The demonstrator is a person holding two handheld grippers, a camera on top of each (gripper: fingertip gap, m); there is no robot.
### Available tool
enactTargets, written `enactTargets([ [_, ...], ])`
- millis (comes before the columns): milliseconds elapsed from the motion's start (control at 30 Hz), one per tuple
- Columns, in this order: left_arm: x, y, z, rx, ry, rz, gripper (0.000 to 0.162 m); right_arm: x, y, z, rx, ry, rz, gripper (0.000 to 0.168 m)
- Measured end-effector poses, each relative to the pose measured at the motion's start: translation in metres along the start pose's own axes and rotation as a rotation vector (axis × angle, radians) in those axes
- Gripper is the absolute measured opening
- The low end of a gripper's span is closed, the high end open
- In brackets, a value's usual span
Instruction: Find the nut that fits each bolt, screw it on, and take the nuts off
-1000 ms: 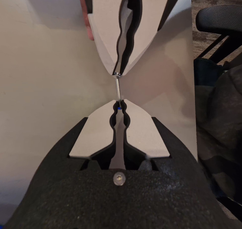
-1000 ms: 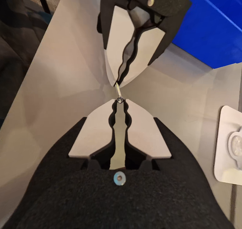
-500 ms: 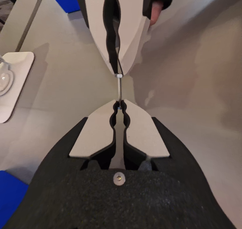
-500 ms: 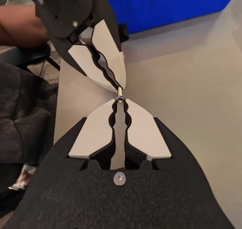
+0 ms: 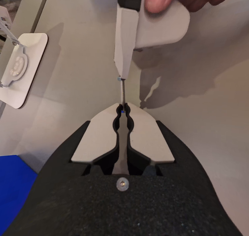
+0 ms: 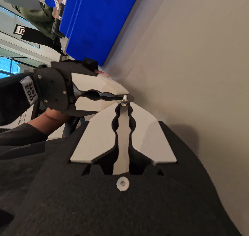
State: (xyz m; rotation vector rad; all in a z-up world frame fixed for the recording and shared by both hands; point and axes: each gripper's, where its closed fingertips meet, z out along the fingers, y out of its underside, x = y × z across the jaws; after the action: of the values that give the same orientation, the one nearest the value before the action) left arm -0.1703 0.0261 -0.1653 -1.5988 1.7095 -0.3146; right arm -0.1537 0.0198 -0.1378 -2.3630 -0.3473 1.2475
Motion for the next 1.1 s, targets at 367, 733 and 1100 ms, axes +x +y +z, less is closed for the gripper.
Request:
enactTargets([
  [367, -0.015, 0.0, -0.009, 0.133, 0.104, -0.261, 0.005, -0.003, -0.026, -0.042, 0.195, 0.071, -0.238, 0.023],
  [733, 0.006, -0.031, -0.036, 0.303, 0.169, -0.378, 0.005, -0.009, 0.136, -0.052, -0.137, 0.322, -0.75, 0.025],
  [1100, 0.016, -0.033, -0.034, 0.295, 0.193, -0.322, 0.005, 0.008, 0.143, -0.055, -0.109, 0.362, -0.762, 0.01],
])
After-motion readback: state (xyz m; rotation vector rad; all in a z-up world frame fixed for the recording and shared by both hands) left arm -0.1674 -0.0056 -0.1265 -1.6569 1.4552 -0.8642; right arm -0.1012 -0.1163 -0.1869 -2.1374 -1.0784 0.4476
